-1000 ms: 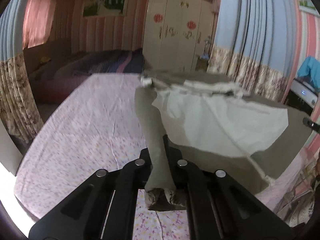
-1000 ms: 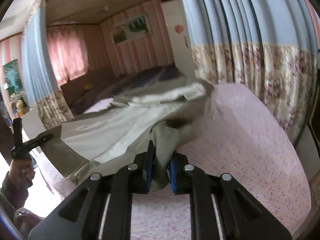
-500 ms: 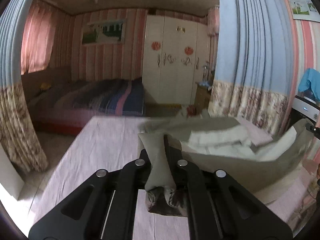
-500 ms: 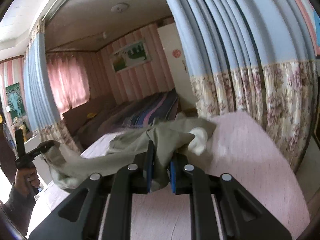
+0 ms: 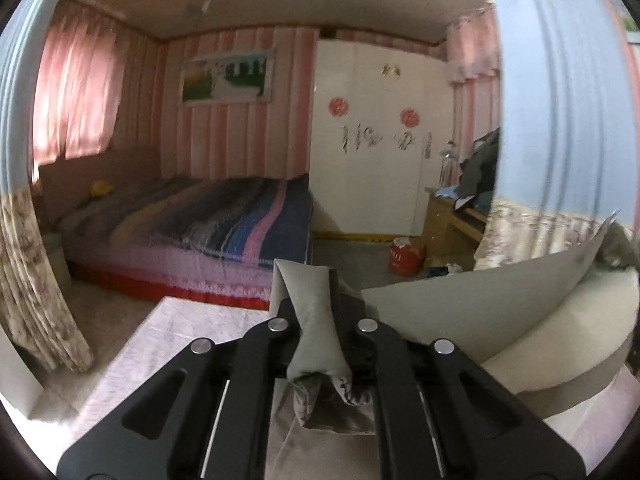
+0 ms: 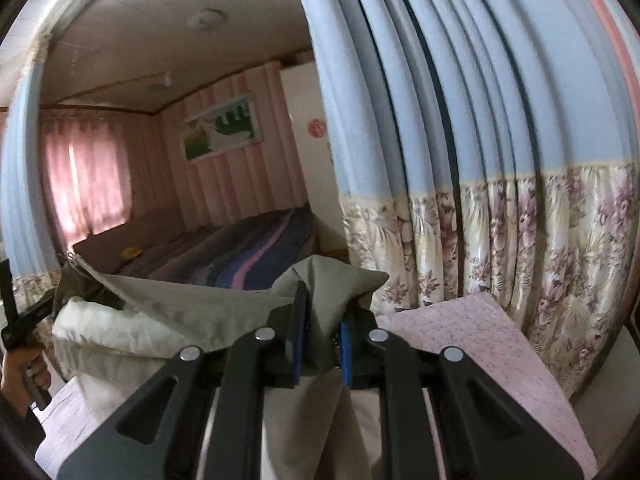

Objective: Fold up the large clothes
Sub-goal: 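Lift the hem with both grippers and fold it over toward the collar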

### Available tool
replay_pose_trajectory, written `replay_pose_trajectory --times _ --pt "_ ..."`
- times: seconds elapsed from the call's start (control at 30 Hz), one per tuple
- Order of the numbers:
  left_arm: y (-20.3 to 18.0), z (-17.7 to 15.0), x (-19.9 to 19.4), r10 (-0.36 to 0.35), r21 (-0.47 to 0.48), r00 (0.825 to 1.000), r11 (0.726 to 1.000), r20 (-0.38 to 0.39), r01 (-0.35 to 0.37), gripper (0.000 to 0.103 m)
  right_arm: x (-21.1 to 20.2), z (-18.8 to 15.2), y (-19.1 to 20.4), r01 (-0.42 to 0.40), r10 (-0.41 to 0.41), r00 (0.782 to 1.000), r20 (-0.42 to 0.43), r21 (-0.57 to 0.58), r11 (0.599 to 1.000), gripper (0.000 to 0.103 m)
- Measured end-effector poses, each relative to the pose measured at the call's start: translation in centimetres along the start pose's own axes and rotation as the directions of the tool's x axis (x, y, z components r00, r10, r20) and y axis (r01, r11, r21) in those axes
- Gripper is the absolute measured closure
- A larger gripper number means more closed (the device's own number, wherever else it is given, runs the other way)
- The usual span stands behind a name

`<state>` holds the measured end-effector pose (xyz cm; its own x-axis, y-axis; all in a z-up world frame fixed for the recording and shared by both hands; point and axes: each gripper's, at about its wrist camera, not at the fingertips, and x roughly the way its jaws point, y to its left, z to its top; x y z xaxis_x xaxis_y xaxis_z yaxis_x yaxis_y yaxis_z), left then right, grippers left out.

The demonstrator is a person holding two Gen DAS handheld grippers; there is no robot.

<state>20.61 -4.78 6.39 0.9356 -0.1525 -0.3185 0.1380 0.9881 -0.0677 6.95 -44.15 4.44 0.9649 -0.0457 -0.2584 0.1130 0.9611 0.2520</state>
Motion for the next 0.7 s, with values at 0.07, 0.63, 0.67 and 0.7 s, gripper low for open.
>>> replay_pose_trajectory --times 0.07,0.63,0.67,0.7 --pt "0.0 -0.3 3.0 0.02 -0.002 1.0 1.0 -0.021 -0.02 0.099 3.8 -0.5 -0.2 0.03 -0.03 0.999 -0.036 -0.011 0.999 0.09" --pt "1.3 -5.6 22.5 0.033 0.017 0.921 0.999 -0.388 -0.028 0.055 20.3 -3.9 -2.9 0.11 -0.123 0.909 -0.399 -0.057 0.992 0.042" --pt "1.5 -5.1 22.0 0.014 0.006 0.922 1.0 -0.386 -0.013 0.047 19.6 -3.4 -2.7 0.103 -0.122 0.912 -0.391 -0.071 0.992 0.04" --pt "1.8 -4.6 21.3 -0.019 -0.015 0.925 1.0 -0.381 0.015 0.028 18.1 -2.4 -2.5 0.105 -0.13 0.923 -0.363 -0.088 0.991 0.025"
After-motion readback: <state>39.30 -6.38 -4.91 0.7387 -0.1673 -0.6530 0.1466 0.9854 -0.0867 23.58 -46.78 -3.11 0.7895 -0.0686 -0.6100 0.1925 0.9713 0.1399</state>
